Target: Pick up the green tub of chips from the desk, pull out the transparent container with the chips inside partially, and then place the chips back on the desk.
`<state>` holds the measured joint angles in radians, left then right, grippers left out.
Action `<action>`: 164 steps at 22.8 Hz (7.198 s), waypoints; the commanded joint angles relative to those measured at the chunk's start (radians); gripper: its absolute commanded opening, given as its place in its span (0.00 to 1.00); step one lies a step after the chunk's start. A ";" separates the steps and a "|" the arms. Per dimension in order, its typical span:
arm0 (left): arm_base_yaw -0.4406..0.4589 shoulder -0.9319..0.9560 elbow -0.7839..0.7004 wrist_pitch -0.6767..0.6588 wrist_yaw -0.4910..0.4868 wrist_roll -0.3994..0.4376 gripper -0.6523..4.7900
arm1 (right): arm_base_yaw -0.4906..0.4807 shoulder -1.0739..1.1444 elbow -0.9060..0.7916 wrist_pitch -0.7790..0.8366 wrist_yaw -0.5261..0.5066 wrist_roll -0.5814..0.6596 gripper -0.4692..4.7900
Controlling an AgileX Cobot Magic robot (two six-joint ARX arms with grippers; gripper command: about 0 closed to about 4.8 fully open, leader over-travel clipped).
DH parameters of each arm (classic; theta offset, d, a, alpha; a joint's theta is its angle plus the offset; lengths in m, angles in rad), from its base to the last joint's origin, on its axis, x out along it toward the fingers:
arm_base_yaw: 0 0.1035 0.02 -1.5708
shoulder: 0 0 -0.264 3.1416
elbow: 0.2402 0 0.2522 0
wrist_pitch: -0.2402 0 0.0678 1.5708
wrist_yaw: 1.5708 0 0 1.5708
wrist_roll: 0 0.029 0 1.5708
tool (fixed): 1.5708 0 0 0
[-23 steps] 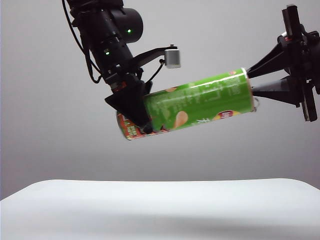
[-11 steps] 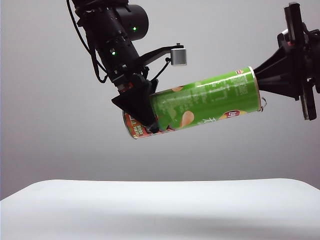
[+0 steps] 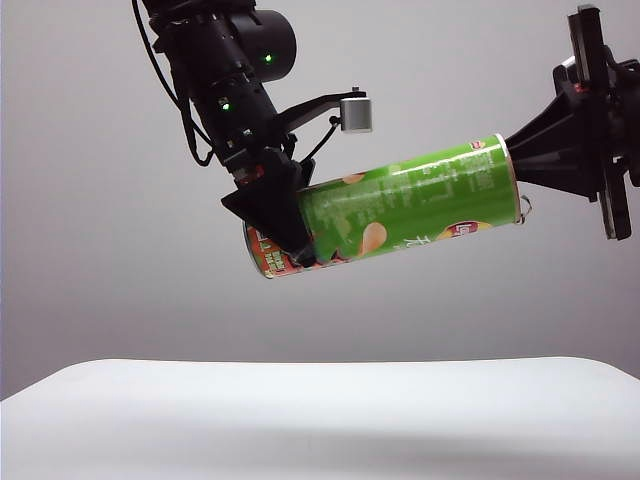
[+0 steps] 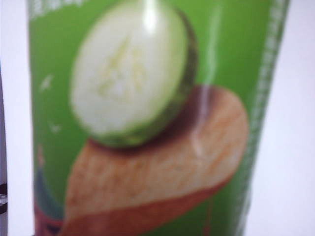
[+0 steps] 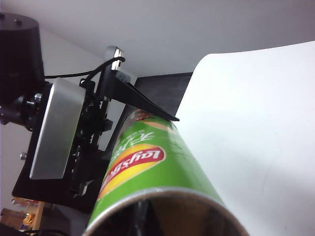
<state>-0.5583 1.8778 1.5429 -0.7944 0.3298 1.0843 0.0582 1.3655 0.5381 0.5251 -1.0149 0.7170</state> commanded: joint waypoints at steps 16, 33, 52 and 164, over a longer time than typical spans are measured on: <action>0.109 -0.010 0.005 -0.101 -0.016 -0.023 0.55 | -0.054 -0.004 0.002 0.001 -0.008 -0.046 0.08; 0.106 -0.010 0.005 -0.087 0.095 -0.023 0.54 | -0.038 -0.003 0.003 0.003 -0.035 -0.044 0.29; 0.060 -0.004 0.004 -0.042 0.097 -0.023 0.51 | -0.026 -0.004 0.003 0.003 -0.039 -0.032 0.29; 0.205 0.278 -0.179 0.022 0.026 -0.202 0.52 | 0.122 -0.184 0.410 -1.141 0.516 -0.903 0.91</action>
<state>-0.3504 2.1452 1.3705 -0.7853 0.3561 0.8749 0.1799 1.1854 0.9451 -0.6266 -0.4931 -0.1757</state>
